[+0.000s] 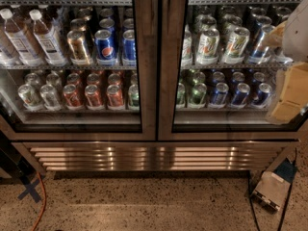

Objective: Open right fridge door

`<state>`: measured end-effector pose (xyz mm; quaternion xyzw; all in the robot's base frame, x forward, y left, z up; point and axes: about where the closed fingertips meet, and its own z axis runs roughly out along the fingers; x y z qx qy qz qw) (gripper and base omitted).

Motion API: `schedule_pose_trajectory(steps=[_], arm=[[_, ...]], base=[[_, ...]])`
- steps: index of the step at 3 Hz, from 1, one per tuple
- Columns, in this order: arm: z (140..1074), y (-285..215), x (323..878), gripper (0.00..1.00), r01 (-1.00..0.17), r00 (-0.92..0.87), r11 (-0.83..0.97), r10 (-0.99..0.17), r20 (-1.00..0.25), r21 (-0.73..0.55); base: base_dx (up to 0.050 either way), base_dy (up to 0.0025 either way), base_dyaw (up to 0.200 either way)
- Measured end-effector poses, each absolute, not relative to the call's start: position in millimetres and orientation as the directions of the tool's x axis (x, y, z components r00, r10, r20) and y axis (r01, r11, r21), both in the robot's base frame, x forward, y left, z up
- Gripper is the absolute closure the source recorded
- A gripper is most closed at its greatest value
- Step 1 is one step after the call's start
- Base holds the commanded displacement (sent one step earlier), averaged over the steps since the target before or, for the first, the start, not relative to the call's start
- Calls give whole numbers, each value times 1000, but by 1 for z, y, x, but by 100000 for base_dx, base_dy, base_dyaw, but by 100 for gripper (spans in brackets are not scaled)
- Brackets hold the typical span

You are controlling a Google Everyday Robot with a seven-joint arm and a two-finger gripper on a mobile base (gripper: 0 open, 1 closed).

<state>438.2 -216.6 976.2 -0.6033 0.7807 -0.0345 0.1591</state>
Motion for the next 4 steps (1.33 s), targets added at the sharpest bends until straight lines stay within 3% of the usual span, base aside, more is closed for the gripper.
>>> schedule_pose_trajectory(steps=[1,3,4], arm=[[976,-215,442,0,-929,-212,265,-954,-213,-259],[977,-201,488,0,-917,-202,309,-906,-373,-251],[977,-201,489,0,-917,-202,309,-906,-373,-251]], base=[[0,0,0],[0,0,0],[0,0,0]])
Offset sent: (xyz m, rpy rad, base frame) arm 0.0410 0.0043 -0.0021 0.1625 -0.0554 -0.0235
